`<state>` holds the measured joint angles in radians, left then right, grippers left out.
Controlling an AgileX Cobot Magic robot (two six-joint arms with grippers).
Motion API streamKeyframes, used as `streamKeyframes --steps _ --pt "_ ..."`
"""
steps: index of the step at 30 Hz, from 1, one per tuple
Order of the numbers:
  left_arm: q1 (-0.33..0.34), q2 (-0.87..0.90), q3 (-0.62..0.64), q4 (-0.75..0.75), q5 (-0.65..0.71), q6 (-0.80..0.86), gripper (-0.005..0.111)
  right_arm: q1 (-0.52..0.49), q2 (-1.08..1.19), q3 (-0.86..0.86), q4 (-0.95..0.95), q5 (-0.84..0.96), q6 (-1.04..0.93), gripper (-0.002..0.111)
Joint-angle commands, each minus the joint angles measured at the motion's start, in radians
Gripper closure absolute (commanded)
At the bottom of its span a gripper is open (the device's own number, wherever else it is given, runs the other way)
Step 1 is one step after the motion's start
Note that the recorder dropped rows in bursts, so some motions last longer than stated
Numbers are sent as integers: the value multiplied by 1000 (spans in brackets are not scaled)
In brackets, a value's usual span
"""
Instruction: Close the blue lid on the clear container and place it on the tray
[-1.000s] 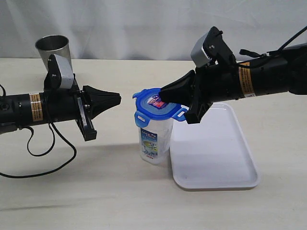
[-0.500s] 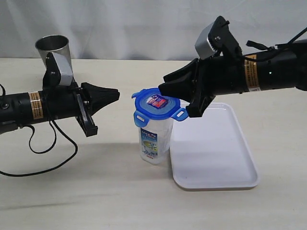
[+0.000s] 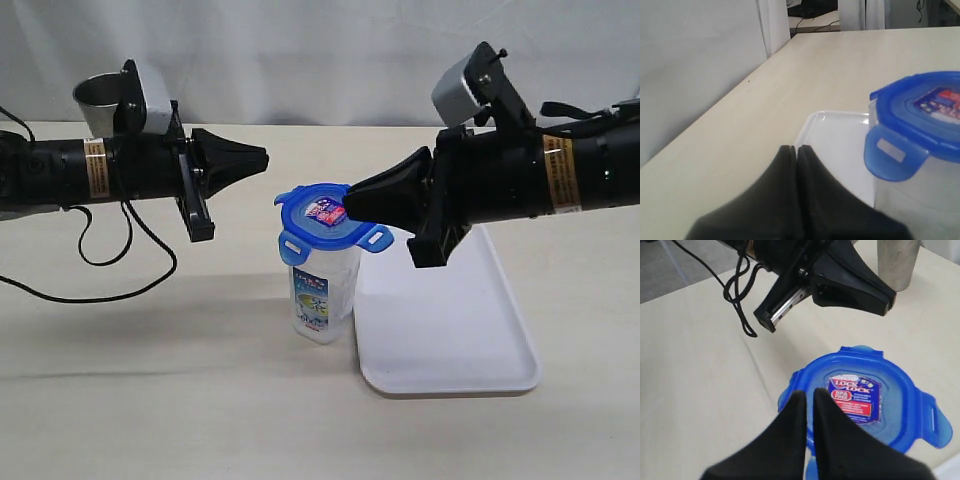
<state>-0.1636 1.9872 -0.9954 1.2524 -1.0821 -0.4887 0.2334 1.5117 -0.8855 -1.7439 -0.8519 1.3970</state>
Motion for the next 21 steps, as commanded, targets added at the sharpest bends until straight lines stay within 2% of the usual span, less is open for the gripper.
streamKeyframes --steps 1,5,12,18,21 --pt "-1 21 -8 10 -8 -9 107 3 -10 7 0 -149 -34 103" --pt "-1 23 -8 7 -8 -9 107 3 -47 32 0 -224 -45 103" --pt "-1 23 -8 -14 -2 -9 107 3 -179 193 0 56 -58 103" --pt "-1 23 -8 -35 0 -7 107 3 -241 258 0 -15 -94 103" --pt "-1 23 -8 -38 8 -7 107 3 -236 270 0 50 -131 103"
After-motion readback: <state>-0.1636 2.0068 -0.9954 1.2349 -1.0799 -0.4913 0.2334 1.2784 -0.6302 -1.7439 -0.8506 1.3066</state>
